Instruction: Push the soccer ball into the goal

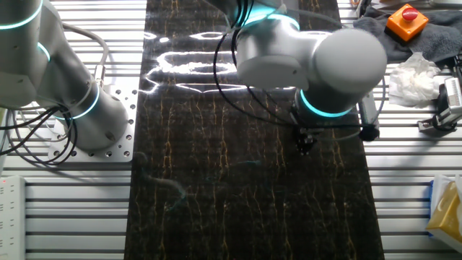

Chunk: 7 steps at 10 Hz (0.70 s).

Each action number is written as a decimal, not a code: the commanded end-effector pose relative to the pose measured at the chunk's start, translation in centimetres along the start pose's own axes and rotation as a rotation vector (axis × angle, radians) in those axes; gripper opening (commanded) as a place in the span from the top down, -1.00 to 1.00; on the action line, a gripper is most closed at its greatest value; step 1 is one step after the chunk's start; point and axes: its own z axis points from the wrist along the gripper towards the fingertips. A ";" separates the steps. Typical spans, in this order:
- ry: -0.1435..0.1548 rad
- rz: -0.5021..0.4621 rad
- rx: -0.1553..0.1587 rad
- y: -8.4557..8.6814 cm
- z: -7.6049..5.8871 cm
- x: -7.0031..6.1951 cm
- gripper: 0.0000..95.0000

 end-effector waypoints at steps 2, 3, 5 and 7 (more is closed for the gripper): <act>-0.004 -0.001 -0.006 0.0 0.0 0.1 -1.00; -0.004 0.002 -0.006 0.0 0.0 0.1 -1.00; -0.004 -0.005 -0.005 0.0 0.0 0.1 -1.00; 0.000 -0.042 0.023 0.2 0.0 0.0 -1.00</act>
